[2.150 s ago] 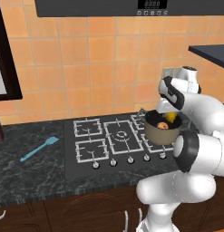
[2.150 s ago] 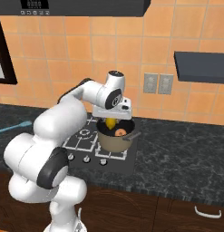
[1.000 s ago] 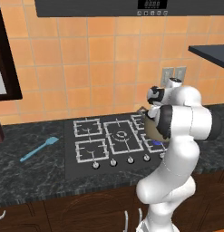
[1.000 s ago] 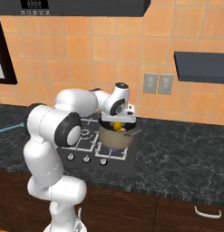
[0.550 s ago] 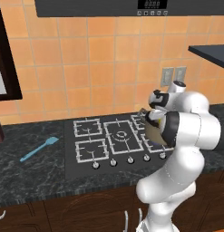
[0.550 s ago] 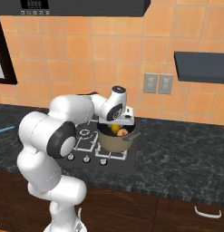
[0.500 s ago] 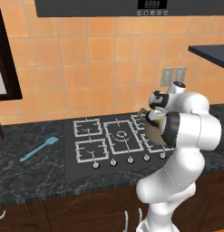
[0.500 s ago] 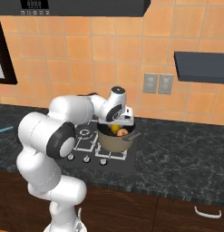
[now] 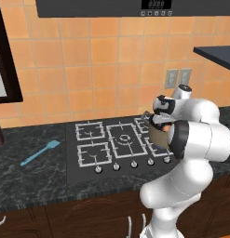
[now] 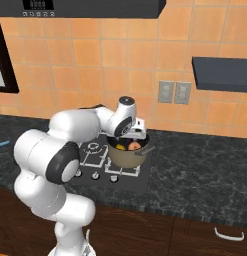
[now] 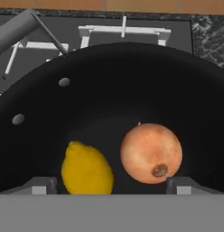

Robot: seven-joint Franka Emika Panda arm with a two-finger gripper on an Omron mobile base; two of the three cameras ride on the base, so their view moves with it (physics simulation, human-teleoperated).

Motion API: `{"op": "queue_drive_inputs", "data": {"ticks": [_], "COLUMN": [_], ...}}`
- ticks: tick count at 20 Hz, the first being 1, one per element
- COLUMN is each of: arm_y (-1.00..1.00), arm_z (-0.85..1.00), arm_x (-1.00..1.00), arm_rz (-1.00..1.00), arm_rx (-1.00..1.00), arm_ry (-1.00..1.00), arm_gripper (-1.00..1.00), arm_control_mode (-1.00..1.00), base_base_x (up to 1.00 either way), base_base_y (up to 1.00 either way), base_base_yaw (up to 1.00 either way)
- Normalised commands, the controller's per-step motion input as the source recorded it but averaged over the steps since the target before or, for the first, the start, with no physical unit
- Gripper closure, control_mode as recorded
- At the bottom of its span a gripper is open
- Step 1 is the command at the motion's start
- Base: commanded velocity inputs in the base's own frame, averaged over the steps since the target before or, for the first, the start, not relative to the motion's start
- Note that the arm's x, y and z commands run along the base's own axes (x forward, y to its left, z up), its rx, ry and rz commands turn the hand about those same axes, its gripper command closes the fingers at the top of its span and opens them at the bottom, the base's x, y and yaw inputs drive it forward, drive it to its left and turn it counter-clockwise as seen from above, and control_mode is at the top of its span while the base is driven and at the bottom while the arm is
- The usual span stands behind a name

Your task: Put the lemon and onion in the pot. Retrieve the spatula and lightly stir the vegetables in the pot.

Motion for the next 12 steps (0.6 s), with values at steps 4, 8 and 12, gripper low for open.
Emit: {"op": "queue_drive_inputs", "data": {"ticks": [4,8,12], "arm_y": [0.00,0.22,0.74], "arm_z": [0.88,0.70,0.44], "arm_x": [-0.01,-0.45,-0.68], "arm_rz": [0.00,0.00,0.00], "arm_rx": [0.00,0.00,-0.01], "arm_ry": [0.00,0.12,0.03], "arm_gripper": [-1.00,-1.00,-1.00], "arm_control_mode": [-1.00,-1.00,-1.00], "base_base_x": [0.00,0.00,0.00], "base_base_y": [0.00,0.00,0.00], "base_base_yaw": [0.00,0.00,0.00]}}
